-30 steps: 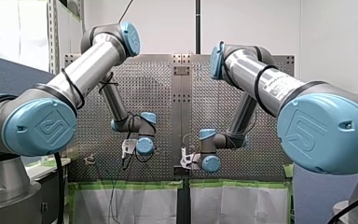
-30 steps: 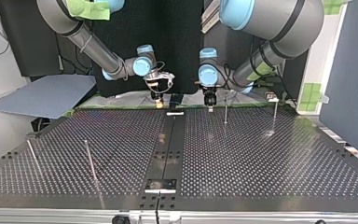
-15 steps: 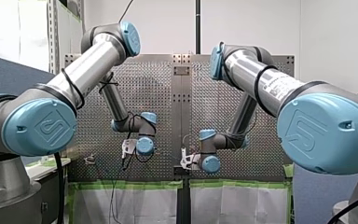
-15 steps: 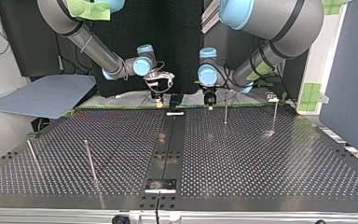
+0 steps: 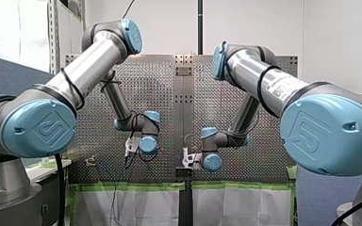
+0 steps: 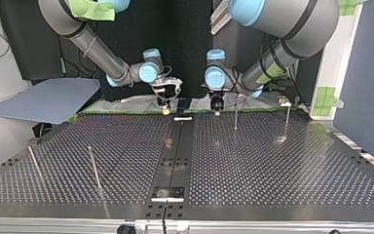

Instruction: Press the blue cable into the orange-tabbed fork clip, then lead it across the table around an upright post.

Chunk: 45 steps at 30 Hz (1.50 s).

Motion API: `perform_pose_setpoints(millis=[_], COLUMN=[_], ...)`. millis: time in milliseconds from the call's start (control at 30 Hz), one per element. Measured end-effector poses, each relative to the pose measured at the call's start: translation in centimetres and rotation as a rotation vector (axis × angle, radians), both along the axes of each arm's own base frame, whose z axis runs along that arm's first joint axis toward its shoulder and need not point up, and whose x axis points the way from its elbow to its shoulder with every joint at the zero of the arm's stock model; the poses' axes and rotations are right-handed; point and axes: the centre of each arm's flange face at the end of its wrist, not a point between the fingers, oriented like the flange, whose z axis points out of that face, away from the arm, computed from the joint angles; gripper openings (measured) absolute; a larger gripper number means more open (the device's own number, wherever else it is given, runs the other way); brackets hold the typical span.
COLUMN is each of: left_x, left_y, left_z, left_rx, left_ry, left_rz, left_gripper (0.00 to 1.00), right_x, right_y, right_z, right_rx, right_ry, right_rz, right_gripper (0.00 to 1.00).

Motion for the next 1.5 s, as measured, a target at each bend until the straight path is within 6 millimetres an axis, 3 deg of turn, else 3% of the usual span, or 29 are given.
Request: perform_pose_setpoints(millis=[200,533,700,1033,1500], left_x=[0.0,-0.7,-1.0,-1.5,-2.4], left_y=[-1.3,-3.3,-4.4,-5.4,-6.6], left_z=[2.4,4.0,6.8,11.5,12.6], left_rx=[-0.02,-0.07,-0.123,-0.175,-0.198], left_ry=[-0.037,-0.068,-0.111,-0.166,-0.176], left_rz=[-0.042,-0.081,-0.096,-0.112,-0.134], left_gripper=[0.0,0.0,0.0,0.0,0.0], right_x=[0.0,0.3,0.4,0.6,0.5], right_y=[0.0,-0.3,-0.5,-0.8,-0.8], right_z=[2.1,6.3,8.1,13.9,21.8], right_rx=[0.015,0.012,-0.001,-0.036,-0.091], right_ry=[0.02,0.018,0.009,-0.015,-0.053], right_rz=[-0.007,-0.009,-0.01,-0.011,-0.013], right_gripper=[0.0,0.0,0.0,0.0,0.0])
